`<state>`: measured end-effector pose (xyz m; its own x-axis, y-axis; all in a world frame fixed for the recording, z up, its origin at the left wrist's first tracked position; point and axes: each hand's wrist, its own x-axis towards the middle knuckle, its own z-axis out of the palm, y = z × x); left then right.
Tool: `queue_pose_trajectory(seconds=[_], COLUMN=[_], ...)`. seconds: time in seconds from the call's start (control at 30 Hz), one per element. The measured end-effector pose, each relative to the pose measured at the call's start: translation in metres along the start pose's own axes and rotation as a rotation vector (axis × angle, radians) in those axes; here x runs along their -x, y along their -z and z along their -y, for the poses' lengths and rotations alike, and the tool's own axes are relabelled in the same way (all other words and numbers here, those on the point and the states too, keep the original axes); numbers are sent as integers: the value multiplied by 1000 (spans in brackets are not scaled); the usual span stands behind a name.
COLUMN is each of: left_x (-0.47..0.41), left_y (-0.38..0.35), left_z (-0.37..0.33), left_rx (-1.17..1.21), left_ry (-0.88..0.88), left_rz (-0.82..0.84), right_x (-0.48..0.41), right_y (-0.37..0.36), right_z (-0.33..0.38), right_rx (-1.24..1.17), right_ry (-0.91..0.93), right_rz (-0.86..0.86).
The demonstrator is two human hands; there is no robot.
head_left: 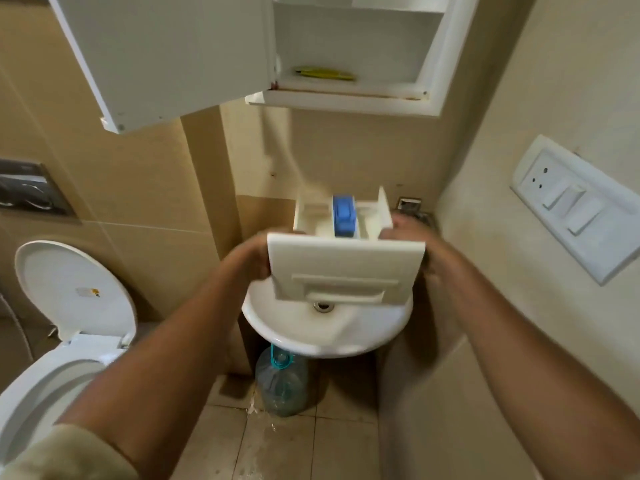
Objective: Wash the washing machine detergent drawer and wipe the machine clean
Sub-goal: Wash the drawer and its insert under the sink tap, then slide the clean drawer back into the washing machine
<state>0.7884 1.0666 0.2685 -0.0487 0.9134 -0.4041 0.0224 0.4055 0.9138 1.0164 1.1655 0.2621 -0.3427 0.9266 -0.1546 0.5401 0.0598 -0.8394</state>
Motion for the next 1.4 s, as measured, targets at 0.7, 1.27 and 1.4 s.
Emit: queue_pose_trajectory(seconds=[0.7, 1.27, 1.4], left_x=[-10, 34, 82], left_y=[11, 57, 71], left_z=[116, 192, 208], left_rx=[-90, 118, 201], left_ry=[492, 458, 473], left_rz=[-147, -141, -304], right_x=[13, 2, 26], right_y=[-78, -140, -185], right_z=[-107, -92, -62], right_rx=[-292, -71, -19], right_ry=[-604, -525, -449], right_rz=[196, 431, 520])
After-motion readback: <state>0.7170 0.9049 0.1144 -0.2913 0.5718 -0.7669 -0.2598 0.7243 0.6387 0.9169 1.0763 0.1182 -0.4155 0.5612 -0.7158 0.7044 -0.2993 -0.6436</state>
